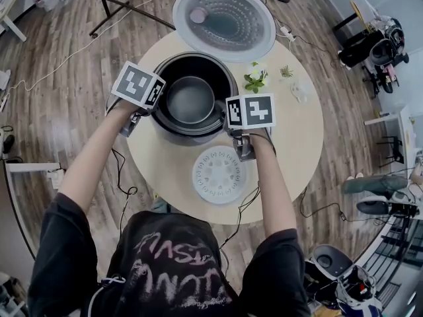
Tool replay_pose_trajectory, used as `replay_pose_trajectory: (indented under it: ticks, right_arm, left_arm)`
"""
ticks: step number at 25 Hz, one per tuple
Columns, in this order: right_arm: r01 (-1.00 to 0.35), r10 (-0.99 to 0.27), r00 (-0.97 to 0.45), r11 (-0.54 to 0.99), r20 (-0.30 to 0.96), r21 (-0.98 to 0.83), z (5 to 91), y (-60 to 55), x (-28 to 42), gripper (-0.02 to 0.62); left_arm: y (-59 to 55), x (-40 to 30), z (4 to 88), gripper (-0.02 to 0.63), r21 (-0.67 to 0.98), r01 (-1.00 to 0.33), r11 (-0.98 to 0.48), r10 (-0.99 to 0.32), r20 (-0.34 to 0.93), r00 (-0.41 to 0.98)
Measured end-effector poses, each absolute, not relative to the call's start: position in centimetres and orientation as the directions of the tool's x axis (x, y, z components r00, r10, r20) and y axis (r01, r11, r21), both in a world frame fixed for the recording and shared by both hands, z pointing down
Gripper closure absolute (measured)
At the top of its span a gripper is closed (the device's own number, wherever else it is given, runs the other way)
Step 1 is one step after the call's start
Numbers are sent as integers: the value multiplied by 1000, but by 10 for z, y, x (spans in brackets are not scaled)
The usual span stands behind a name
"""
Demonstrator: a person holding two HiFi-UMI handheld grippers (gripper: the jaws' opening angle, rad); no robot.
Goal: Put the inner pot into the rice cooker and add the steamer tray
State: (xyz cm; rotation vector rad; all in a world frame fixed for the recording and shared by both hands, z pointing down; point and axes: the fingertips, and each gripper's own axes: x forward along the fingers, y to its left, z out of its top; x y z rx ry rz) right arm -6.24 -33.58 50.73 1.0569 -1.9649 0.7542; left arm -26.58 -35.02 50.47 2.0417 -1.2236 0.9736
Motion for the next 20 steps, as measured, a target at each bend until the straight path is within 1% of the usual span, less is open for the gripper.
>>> replay_pose_trajectory:
  ticks: [3, 7, 13, 20]
  right_arm:
    - [-862, -417, -365, 489, 832, -133, 508, -330, -62, 370]
    - [-862, -457, -350, 499, 818, -90, 506, -330, -61, 360]
    - [-875, -533, -366, 477, 763, -87, 504, -333, -67, 342]
    - [-885, -661, -405, 457, 632, -89, 491, -334, -68, 336]
  left_arm:
    - [-345, -264, 507, 448, 45, -898, -437, -513, 808, 290]
    - [-345, -265, 505, 434, -9, -902, -432, -565, 782, 263]
    - [-352, -263, 499, 437, -153, -878, -454, -666, 713, 220]
    - [-349, -264, 495, 437, -91, -895, -436, -693, 668, 269]
